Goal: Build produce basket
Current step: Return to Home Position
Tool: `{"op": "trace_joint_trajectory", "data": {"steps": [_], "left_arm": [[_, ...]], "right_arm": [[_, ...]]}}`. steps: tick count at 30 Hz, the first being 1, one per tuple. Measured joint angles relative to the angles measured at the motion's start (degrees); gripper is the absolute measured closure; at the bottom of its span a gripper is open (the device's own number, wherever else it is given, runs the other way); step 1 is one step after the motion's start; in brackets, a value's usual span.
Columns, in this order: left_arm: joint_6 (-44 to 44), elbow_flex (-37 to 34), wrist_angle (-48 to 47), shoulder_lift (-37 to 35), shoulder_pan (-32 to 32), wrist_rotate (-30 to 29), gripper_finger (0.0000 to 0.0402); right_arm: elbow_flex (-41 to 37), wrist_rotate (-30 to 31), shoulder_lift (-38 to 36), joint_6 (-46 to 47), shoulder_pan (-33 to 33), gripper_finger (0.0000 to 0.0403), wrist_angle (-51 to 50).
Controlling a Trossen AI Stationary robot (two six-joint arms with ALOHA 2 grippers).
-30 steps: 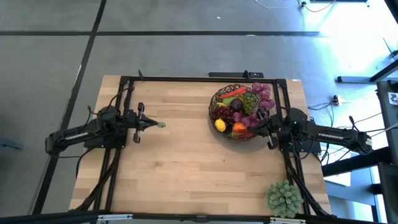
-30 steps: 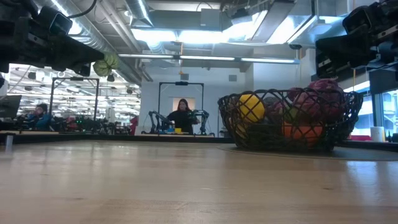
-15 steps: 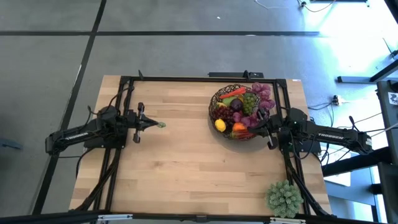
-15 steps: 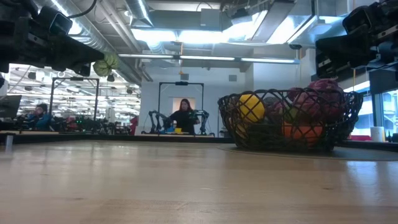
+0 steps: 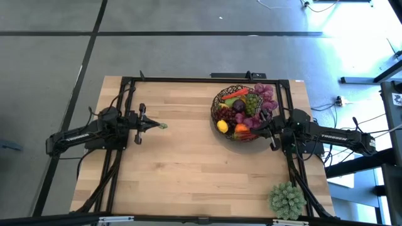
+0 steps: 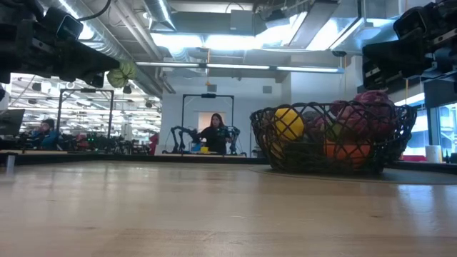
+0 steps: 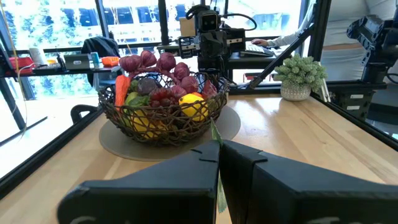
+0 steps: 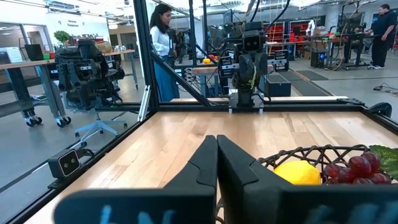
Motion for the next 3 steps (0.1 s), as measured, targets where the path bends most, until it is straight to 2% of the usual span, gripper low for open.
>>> {"op": "trace_joint_trajectory", "data": {"steps": [3], "left_arm": [[0.0, 0.0, 0.0, 0.0, 0.0, 0.0, 0.0401]], "right_arm": [[0.0, 0.0, 0.0, -0.1, 0.0, 0.0402, 0.0]]}}
